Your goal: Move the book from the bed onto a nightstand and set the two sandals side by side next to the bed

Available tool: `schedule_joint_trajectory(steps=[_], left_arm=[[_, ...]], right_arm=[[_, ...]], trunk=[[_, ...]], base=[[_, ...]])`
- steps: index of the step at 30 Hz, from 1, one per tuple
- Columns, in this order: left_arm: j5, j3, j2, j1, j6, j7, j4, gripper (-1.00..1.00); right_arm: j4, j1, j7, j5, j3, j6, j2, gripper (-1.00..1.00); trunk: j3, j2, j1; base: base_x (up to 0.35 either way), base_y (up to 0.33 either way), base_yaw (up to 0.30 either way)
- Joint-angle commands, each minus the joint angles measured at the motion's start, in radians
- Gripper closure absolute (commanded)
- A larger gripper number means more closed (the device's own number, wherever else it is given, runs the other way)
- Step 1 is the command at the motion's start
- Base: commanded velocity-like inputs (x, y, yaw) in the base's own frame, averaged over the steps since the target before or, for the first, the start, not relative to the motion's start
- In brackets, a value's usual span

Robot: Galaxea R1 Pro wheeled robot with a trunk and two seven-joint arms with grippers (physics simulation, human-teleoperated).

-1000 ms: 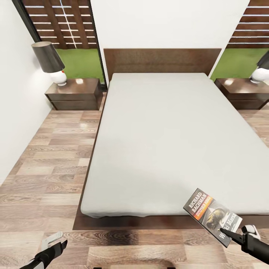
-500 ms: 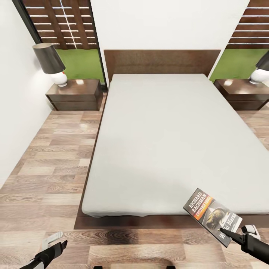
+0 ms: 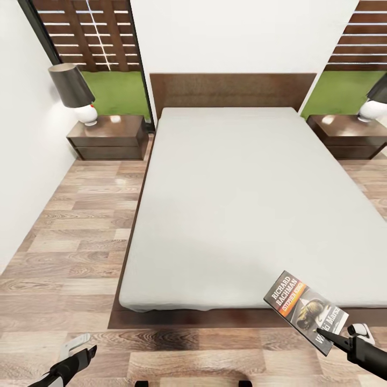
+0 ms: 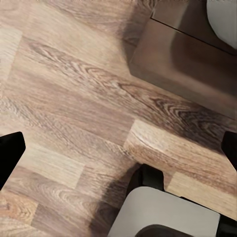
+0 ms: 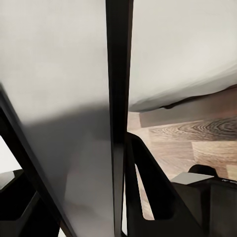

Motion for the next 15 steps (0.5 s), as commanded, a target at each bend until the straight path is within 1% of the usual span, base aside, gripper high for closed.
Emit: schedule_joint_trajectory(steps=[1,15], left_arm=[[0.002,0.007,0.0,-0.001,-0.002,-0.007,0.002,-1.0],[0.002,0.007,0.0,-0.001,-0.002,-0.007,0.002,-1.0]], right_arm=[[0.001,-0.001,0.003,-0.01,0.007,0.01,-0.001,1.0],[0.001,-0.001,0.008,-0.01,0.007,0.01,-0.001,1.0]], trunk=[[0.002,0.007,-0.004],[0.046,0.105,-0.057]], base=[[0.0,0.0,0.0],[0.0,0.0,0.0]])
